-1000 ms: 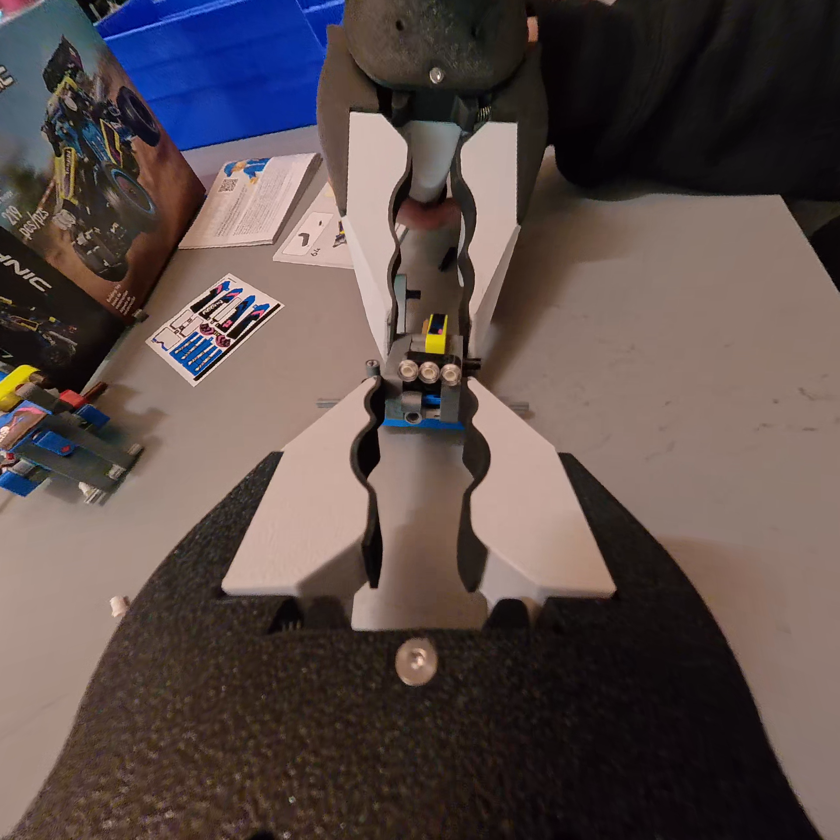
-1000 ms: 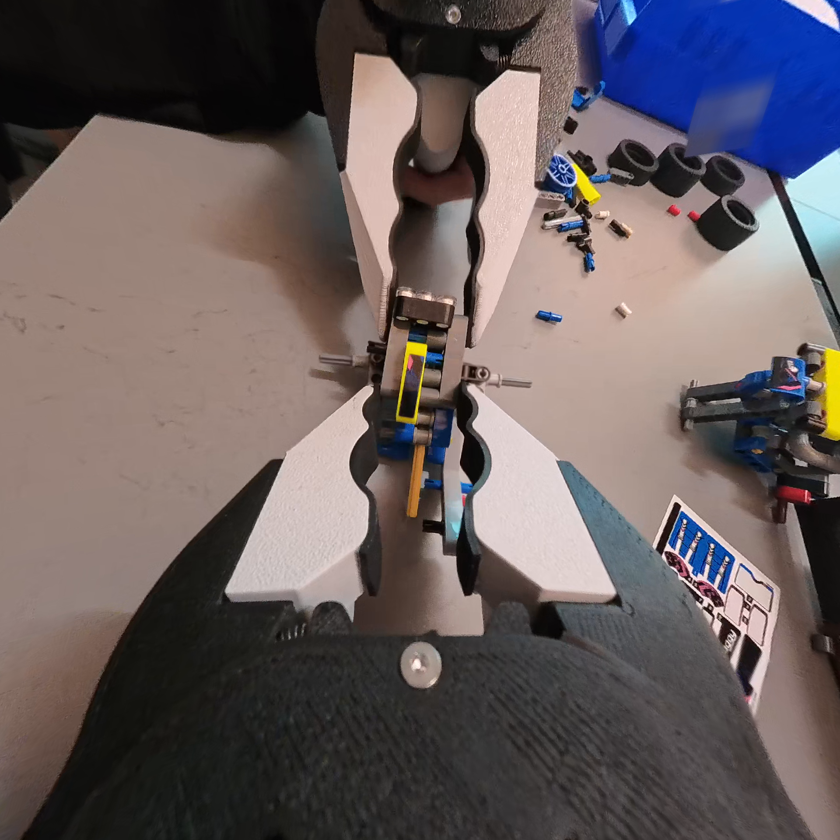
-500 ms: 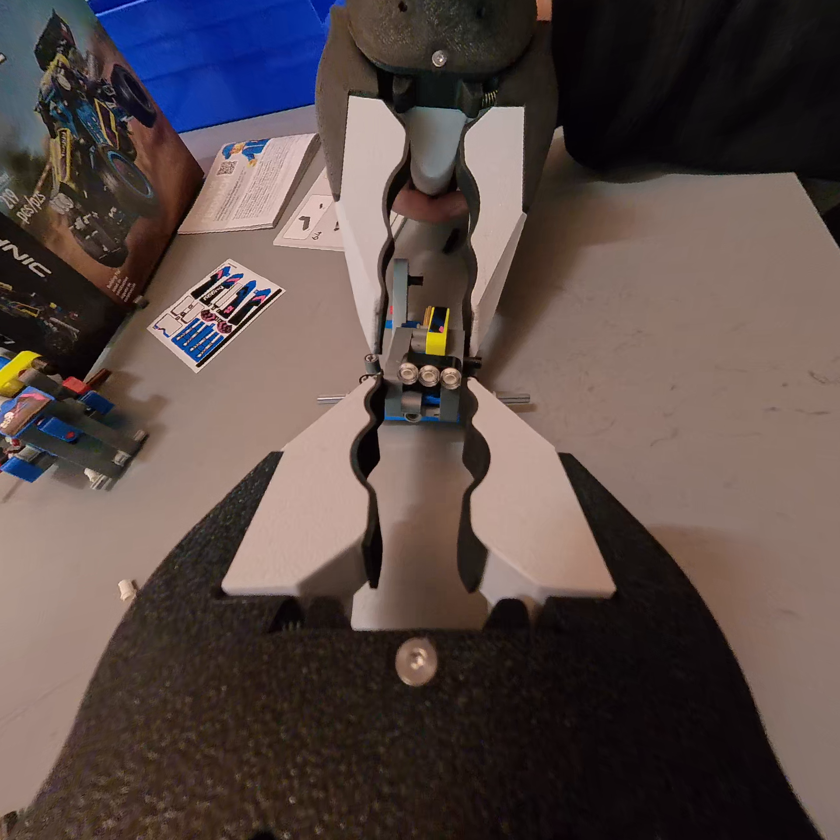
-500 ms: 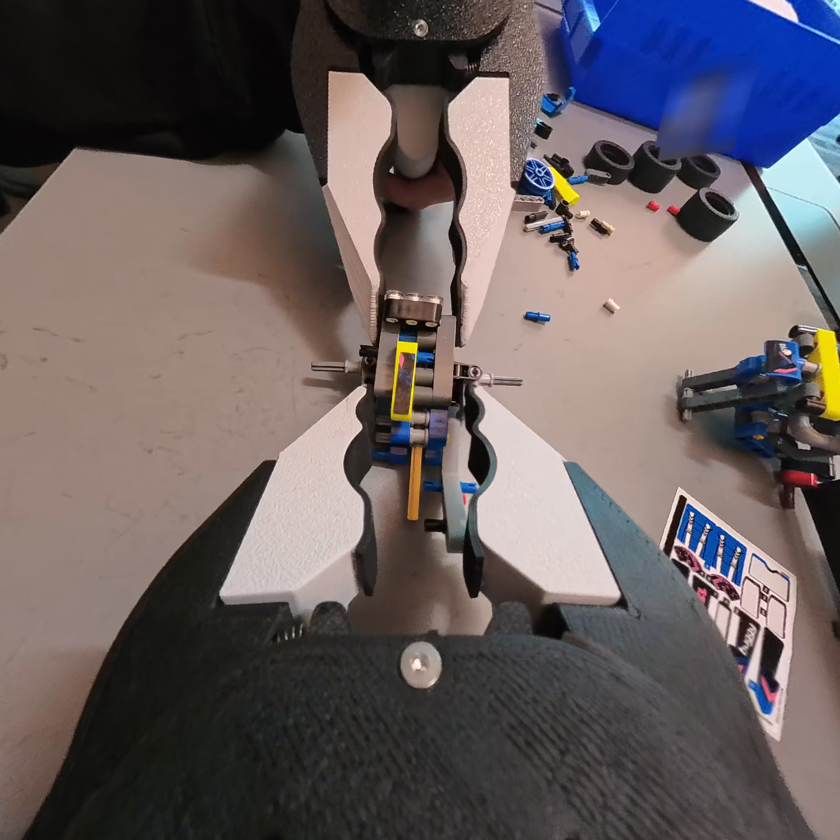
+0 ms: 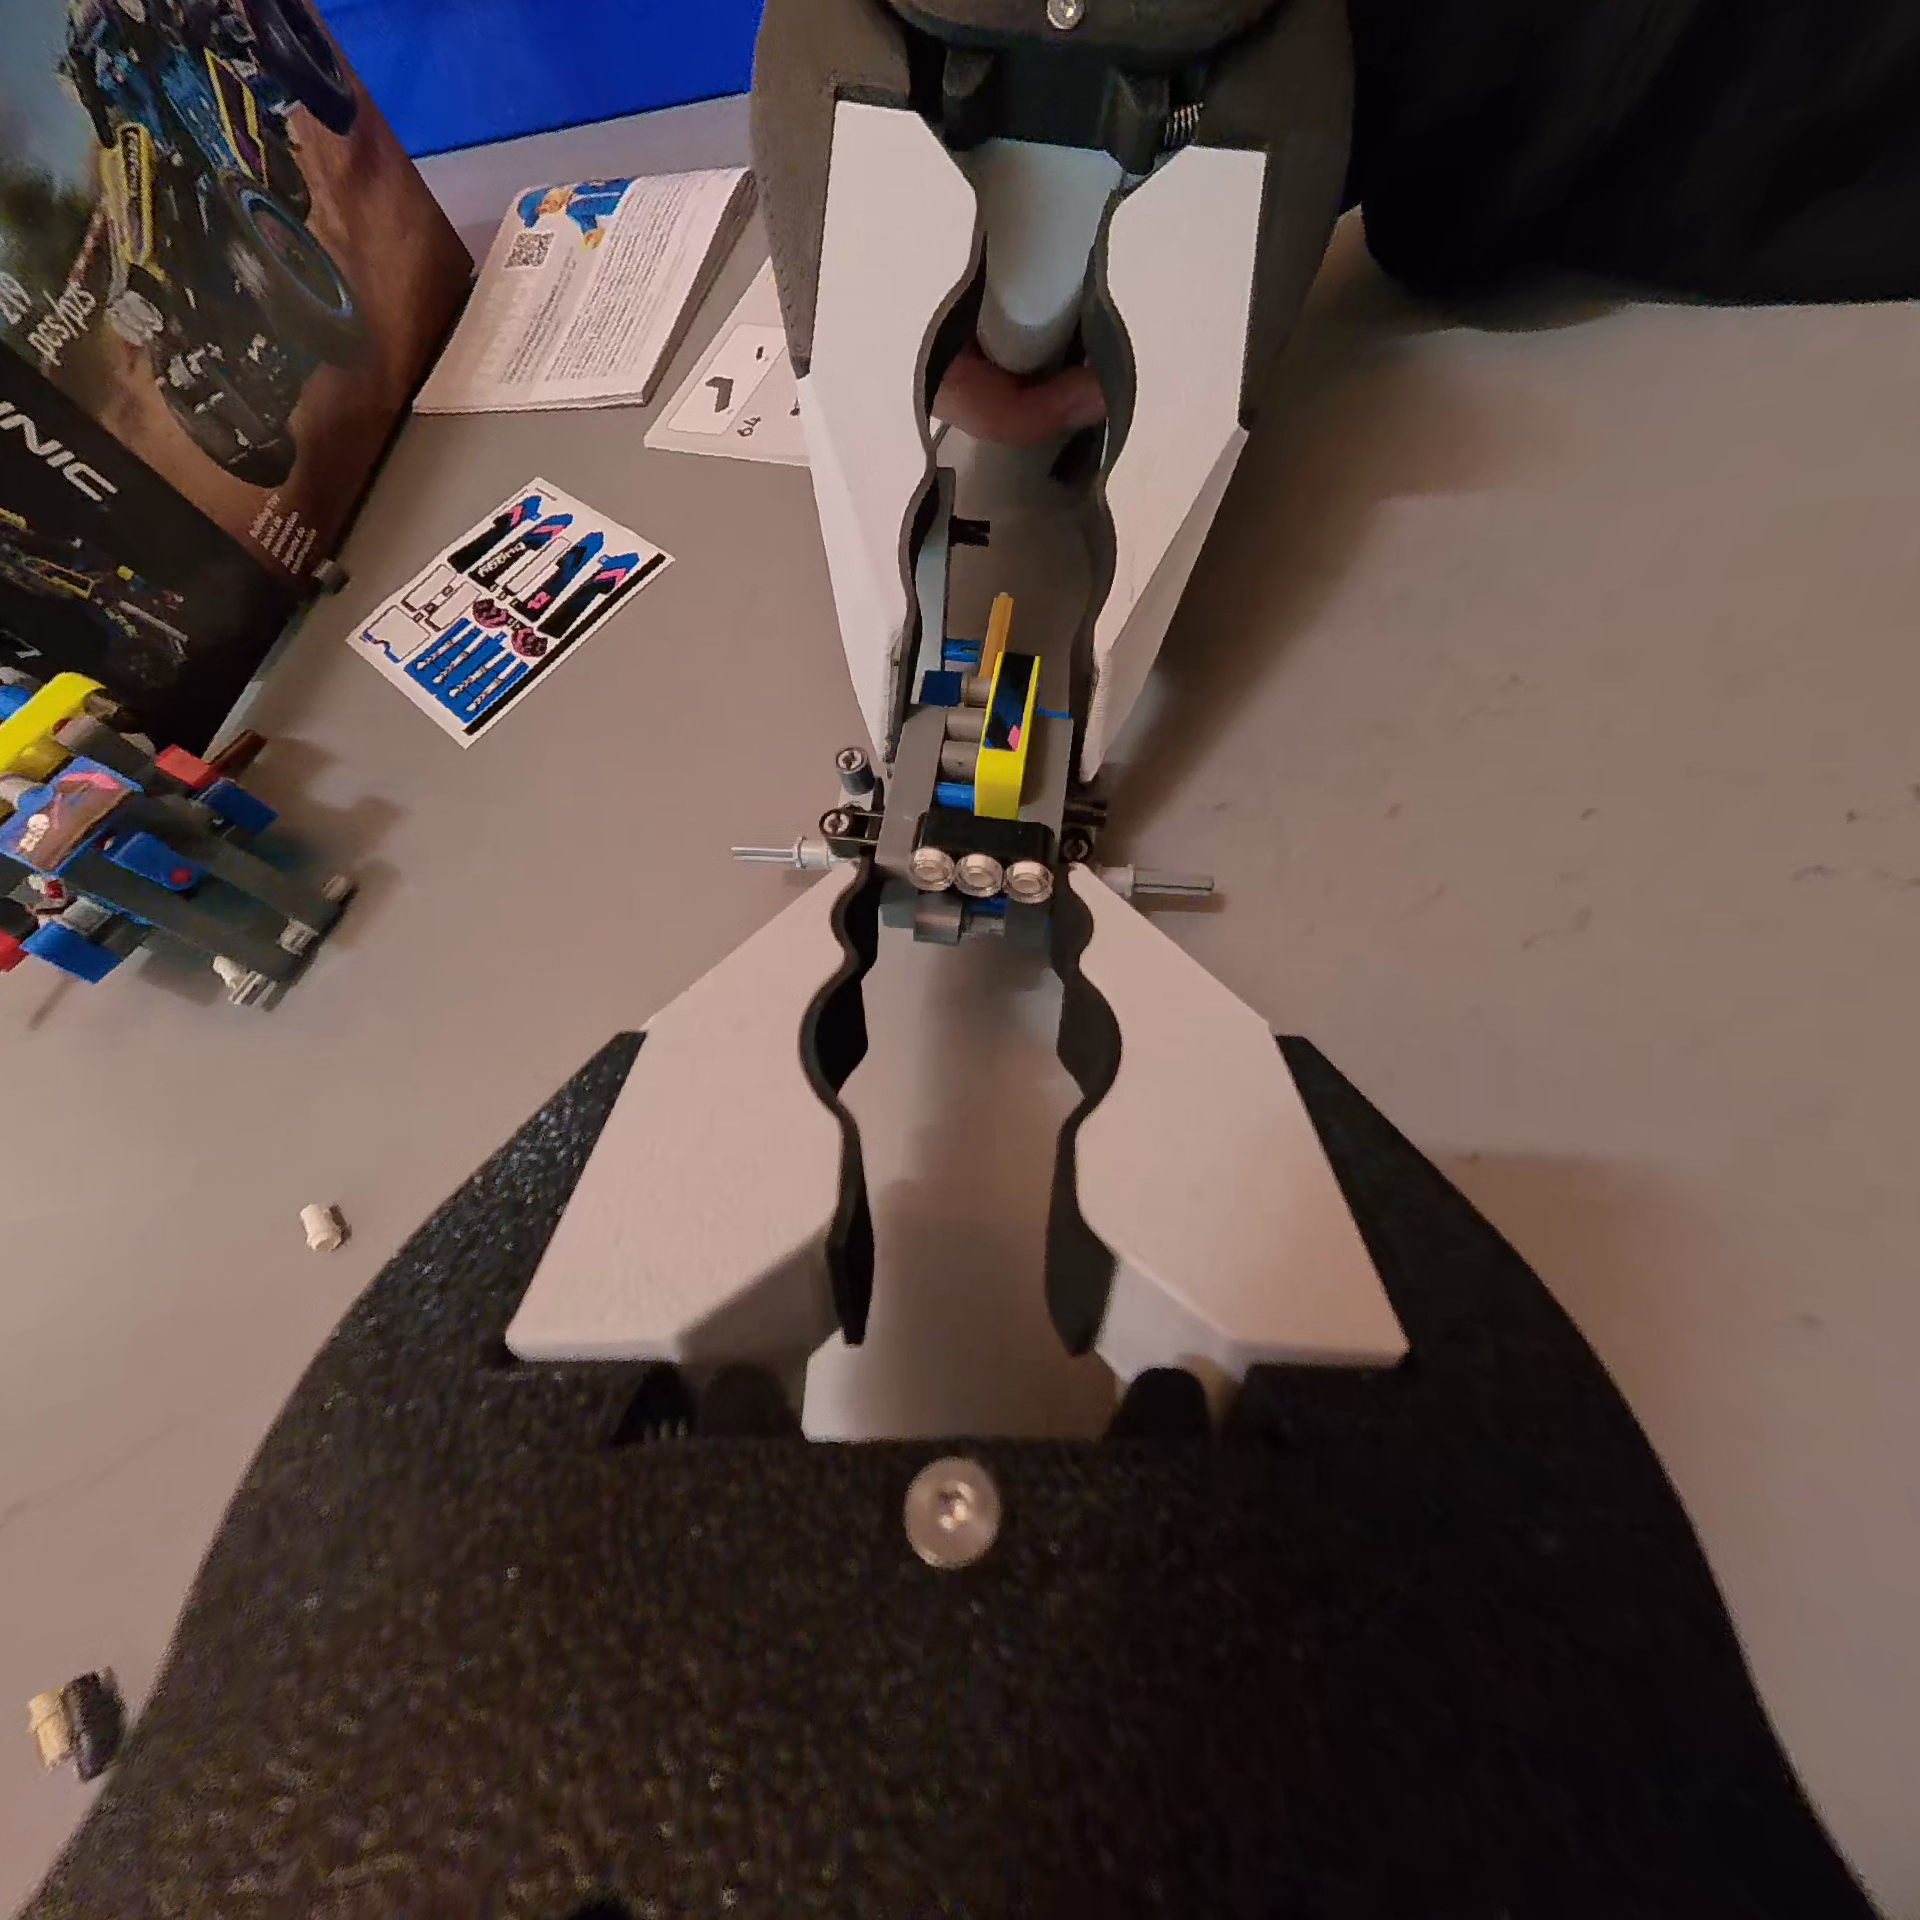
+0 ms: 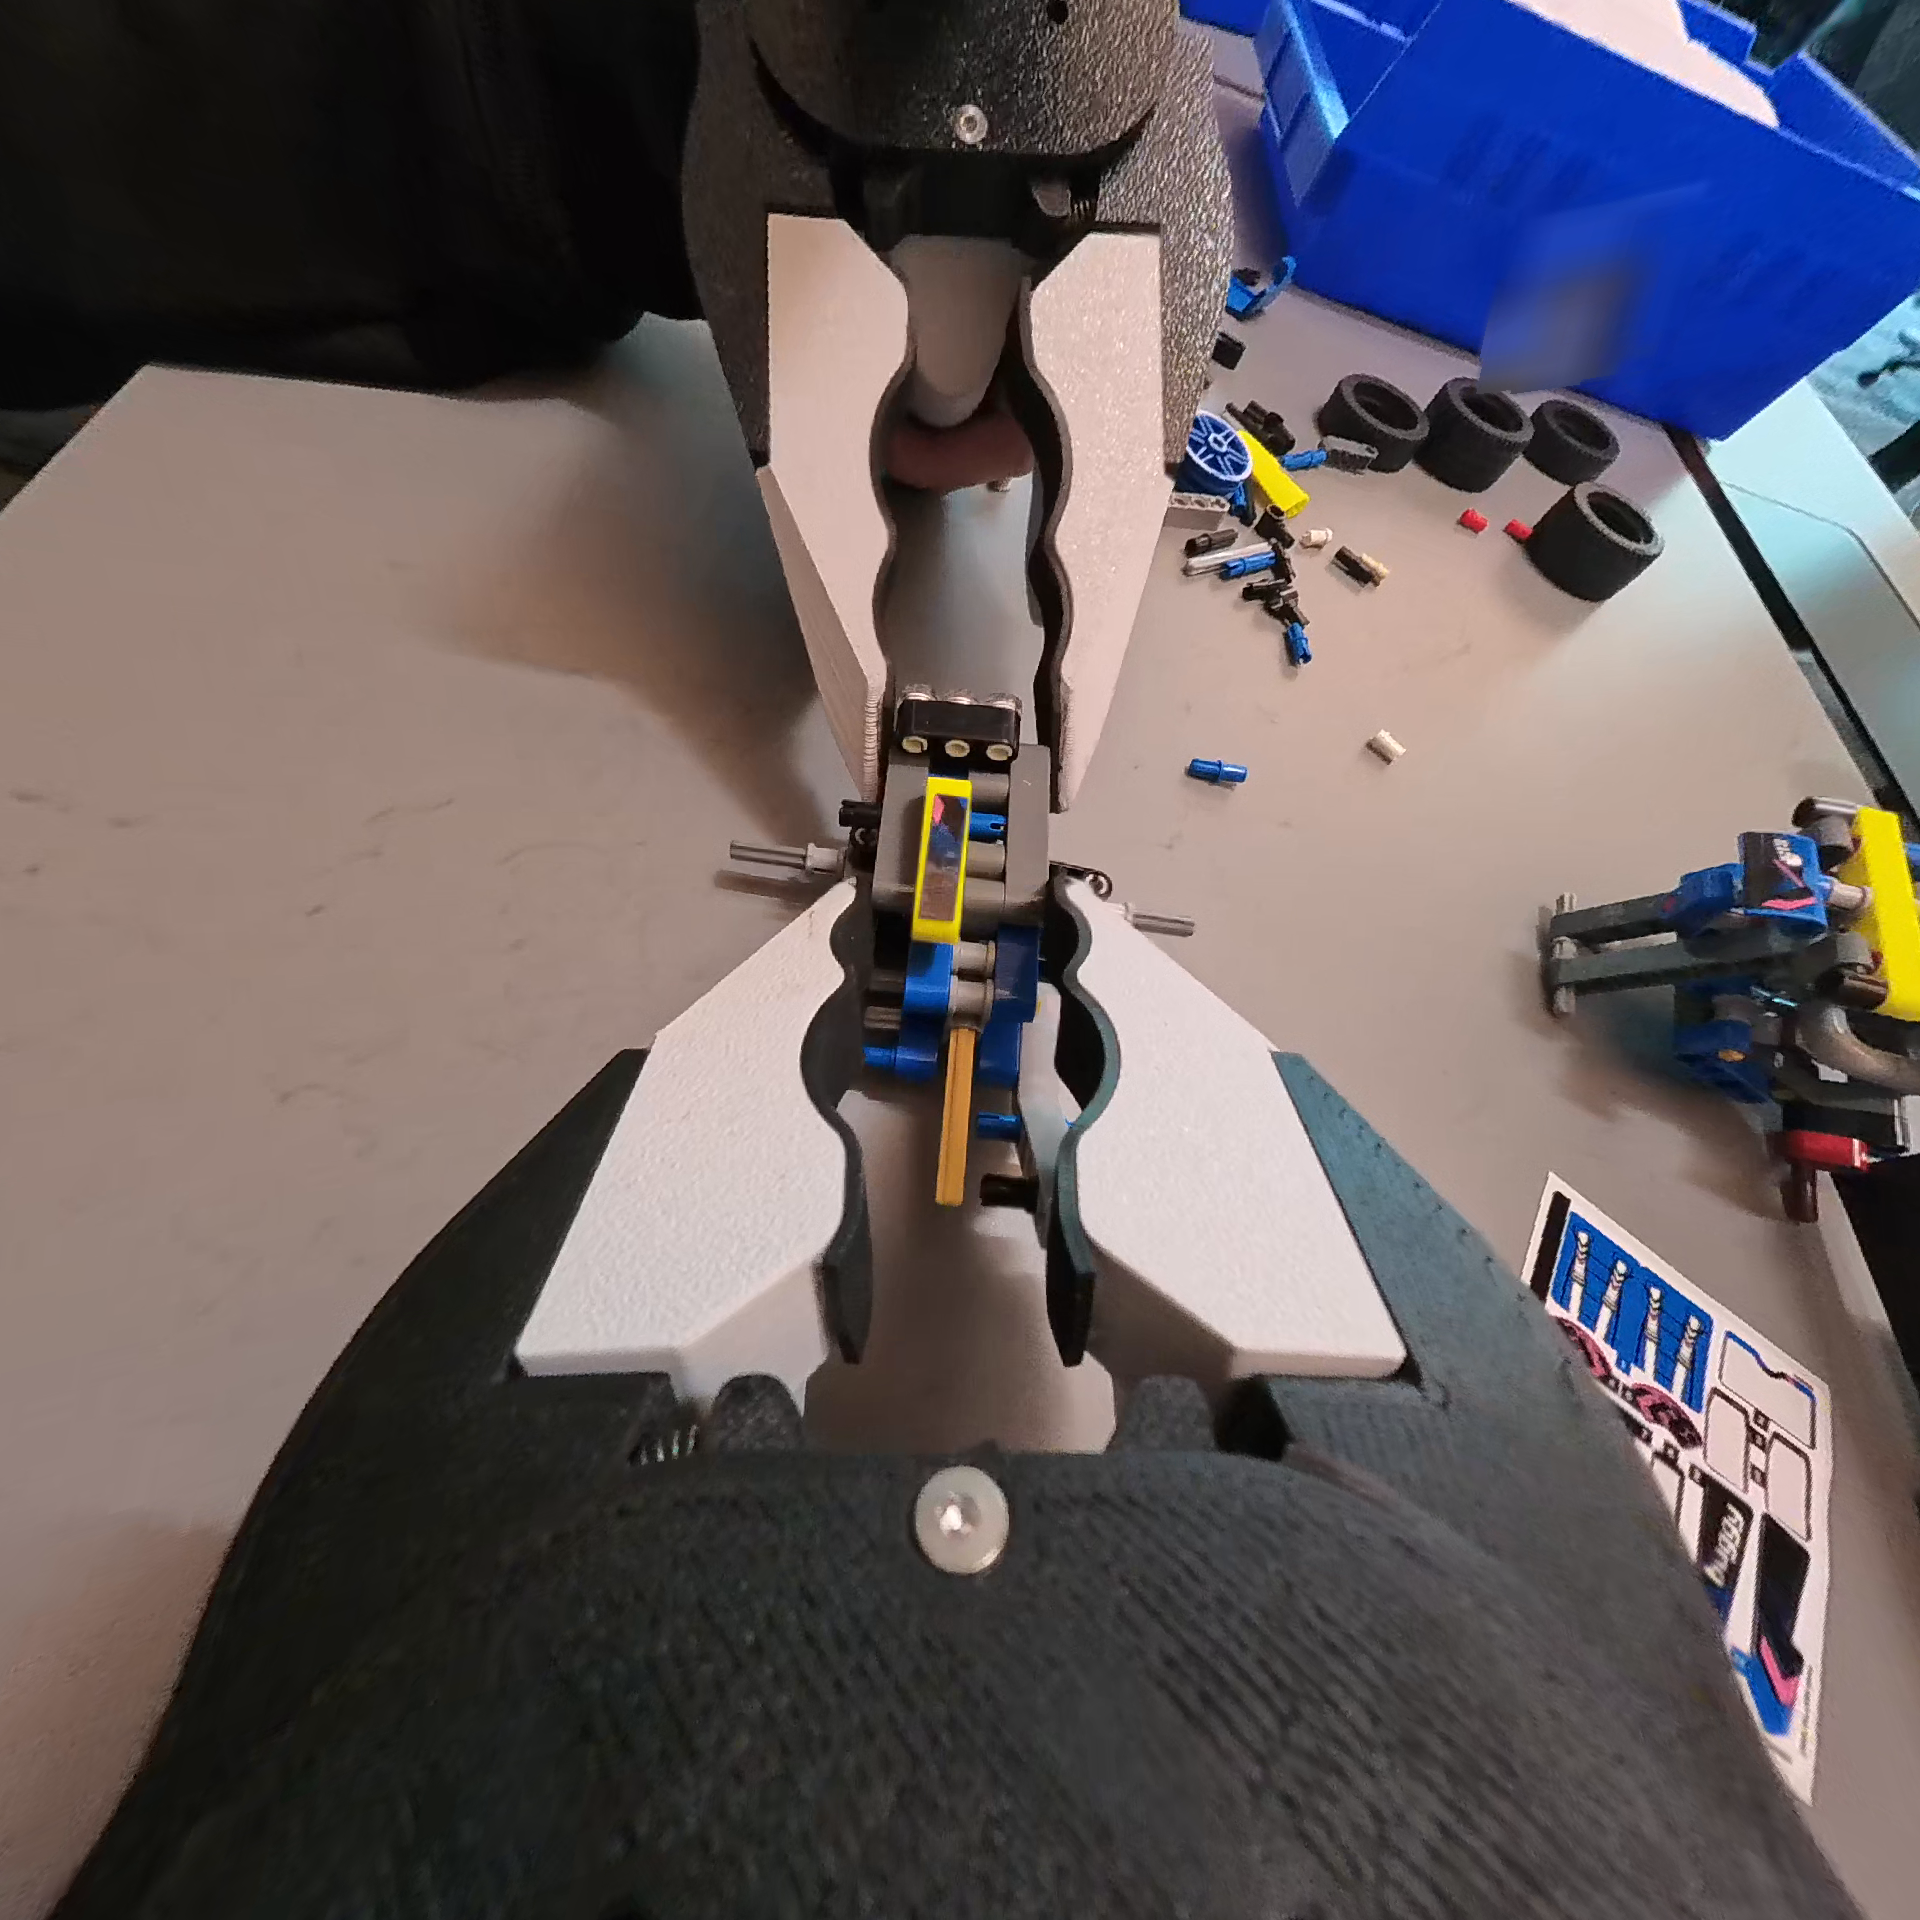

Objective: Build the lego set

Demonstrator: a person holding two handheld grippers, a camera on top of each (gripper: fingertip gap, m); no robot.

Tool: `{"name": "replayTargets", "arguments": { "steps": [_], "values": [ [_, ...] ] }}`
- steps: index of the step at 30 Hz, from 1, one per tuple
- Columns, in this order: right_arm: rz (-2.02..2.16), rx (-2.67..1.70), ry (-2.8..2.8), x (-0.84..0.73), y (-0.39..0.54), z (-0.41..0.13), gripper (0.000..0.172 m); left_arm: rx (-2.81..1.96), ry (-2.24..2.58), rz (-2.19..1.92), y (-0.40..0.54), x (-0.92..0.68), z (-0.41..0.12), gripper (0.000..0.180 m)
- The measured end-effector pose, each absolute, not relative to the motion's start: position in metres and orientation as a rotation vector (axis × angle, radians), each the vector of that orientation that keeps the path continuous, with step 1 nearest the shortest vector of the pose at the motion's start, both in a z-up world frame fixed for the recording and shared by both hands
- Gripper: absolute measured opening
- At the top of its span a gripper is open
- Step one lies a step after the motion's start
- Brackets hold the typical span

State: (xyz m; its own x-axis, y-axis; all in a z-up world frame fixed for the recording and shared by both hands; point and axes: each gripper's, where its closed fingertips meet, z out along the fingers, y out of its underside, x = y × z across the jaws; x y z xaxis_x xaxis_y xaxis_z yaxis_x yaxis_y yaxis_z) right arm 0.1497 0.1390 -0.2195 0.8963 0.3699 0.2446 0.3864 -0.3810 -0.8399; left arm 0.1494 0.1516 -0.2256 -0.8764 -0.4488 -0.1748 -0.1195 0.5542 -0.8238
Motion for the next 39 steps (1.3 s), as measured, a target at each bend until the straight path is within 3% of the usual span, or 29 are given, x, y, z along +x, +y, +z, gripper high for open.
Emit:
{"name": "replayTargets", "arguments": {
  "steps": [1,12,22,39],
  "values": [
    [-0.025,-2.000,-0.550,0.151,0.139,-0.219,0.031,-0.475,2.428,-1.247,0.152,0.150,-0.226,0.030],
    [-0.182,-1.993,-0.564,0.153,0.151,-0.216,0.036,-0.530,2.426,-1.214,0.164,0.150,-0.229,0.030],
    [-0.118,-1.974,-0.573,0.148,0.149,-0.217,0.031,-0.517,2.443,-1.235,0.162,0.149,-0.229,0.030],
    [-0.016,-1.996,-0.567,0.148,0.136,-0.219,0.038,-0.465,2.471,-1.228,0.149,0.149,-0.231,0.030]
  ]
}}
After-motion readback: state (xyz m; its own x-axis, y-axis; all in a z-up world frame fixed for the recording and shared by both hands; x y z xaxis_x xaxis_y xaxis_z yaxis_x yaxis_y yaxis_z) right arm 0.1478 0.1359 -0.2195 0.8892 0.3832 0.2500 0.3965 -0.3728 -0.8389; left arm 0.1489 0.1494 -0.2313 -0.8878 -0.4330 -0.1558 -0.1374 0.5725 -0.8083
